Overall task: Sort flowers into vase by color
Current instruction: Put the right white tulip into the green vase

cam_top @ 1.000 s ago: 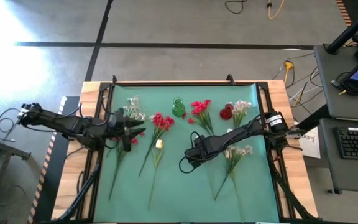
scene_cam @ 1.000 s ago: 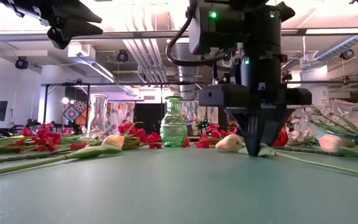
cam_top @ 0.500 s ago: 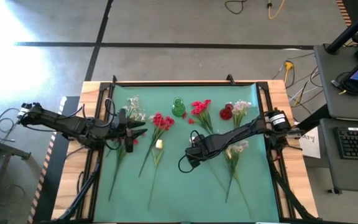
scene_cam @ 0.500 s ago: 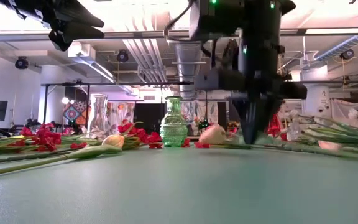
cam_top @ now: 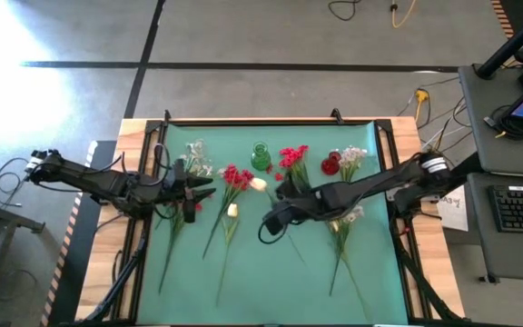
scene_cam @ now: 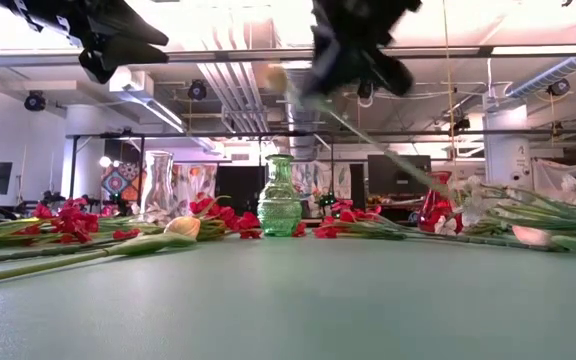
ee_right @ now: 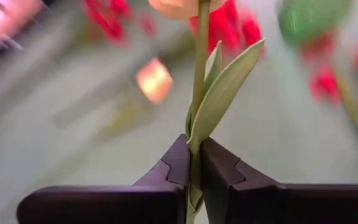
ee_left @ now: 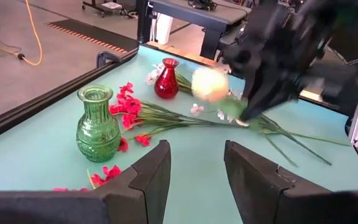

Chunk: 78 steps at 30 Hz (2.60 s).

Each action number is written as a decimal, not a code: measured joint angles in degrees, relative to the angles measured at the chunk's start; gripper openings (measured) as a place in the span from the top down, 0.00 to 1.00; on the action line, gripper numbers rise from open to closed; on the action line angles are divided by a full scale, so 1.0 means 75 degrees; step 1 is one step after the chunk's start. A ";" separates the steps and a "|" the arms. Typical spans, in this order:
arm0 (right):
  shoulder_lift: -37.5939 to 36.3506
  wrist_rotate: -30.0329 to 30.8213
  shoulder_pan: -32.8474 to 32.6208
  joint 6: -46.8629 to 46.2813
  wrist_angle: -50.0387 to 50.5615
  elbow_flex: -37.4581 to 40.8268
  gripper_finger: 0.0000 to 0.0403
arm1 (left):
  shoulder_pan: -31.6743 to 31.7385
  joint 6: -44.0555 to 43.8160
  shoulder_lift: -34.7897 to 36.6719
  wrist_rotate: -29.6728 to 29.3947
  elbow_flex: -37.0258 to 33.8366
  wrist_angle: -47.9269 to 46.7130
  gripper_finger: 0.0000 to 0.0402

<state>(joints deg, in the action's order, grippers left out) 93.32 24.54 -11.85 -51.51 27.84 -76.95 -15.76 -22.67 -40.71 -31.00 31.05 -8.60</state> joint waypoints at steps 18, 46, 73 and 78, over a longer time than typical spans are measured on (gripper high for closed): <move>-0.0630 0.0952 0.1648 0.6361 -0.9496 0.1735 0.96 | 0.0002 -0.1468 -0.0259 0.0070 0.0000 -0.0700 0.65; -0.1026 0.0932 0.3353 0.6074 -1.0767 0.3150 0.96 | 0.0000 -0.2312 -0.0961 0.0009 0.0000 -0.1169 0.65; -0.1020 0.0872 0.3350 0.6045 -0.9300 0.3162 0.70 | 0.0002 -0.2336 -0.1034 -0.0399 0.0000 -0.1137 0.65; -0.1017 0.0871 0.3350 0.5882 -0.8774 0.3162 0.62 | -0.0001 -0.2392 -0.1034 -0.0399 0.0000 -0.1139 0.65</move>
<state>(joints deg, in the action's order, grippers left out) 85.69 31.07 13.28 -7.40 -37.97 -53.23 -15.77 -40.61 -48.47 -34.00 31.05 -17.14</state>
